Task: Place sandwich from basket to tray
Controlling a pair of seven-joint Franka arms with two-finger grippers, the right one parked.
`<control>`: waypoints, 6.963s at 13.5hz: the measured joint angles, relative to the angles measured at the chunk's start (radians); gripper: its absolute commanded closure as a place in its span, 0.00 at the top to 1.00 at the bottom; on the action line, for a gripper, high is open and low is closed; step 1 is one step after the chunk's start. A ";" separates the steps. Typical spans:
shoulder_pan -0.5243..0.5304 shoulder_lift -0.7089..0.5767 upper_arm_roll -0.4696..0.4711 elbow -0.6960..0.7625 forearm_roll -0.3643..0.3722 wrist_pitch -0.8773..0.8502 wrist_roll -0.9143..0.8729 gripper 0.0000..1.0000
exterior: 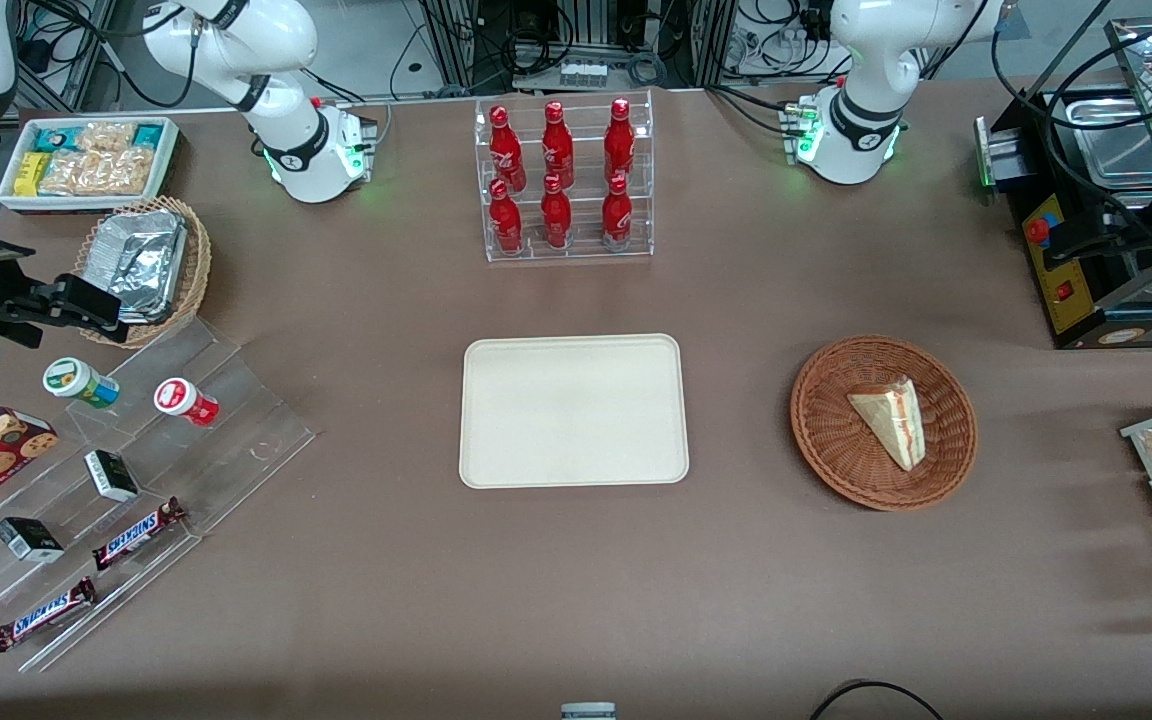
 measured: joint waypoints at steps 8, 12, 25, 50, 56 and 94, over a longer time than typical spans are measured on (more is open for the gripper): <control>0.001 0.049 0.024 -0.053 0.000 0.108 -0.115 1.00; -0.002 0.079 0.024 -0.277 -0.021 0.410 -0.386 1.00; -0.077 0.093 0.000 -0.929 -0.031 1.262 -0.760 0.92; -0.363 0.373 -0.412 -0.234 0.193 0.750 -1.089 0.00; -0.550 0.696 -0.395 0.022 0.335 0.853 -1.195 0.00; 0.051 -0.048 -0.043 -0.065 -0.020 0.067 -0.058 1.00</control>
